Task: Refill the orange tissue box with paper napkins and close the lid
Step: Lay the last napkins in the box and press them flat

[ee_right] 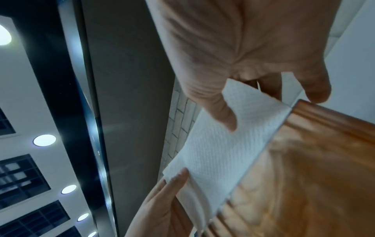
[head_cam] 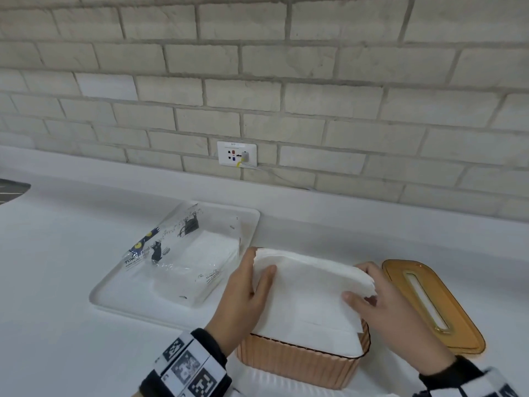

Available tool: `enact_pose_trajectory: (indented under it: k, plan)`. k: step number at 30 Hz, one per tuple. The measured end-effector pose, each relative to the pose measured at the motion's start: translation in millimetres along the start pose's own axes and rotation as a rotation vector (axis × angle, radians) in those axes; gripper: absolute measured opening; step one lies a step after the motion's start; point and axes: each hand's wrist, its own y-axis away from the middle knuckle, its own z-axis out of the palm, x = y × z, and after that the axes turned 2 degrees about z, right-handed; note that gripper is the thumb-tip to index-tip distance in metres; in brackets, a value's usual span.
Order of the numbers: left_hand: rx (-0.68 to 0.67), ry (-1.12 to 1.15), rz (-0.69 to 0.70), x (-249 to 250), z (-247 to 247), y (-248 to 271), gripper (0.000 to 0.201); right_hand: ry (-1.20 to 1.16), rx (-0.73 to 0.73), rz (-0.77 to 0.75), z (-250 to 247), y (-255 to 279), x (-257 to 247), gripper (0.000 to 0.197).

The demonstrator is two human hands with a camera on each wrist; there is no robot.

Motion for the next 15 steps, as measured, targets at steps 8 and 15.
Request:
enact_pose_trajectory:
  k: [8, 15]
  plan:
    - [0.081, 0.183, 0.114, 22.8, -10.0, -5.4, 0.023, -0.194, 0.100, -0.203, -9.0, 7.0, -27.4, 0.016]
    - [-0.047, -0.001, -0.002, 8.0, -8.3, 7.9, 0.031, -0.178, 0.067, -0.023, 7.7, 7.9, -4.0, 0.022]
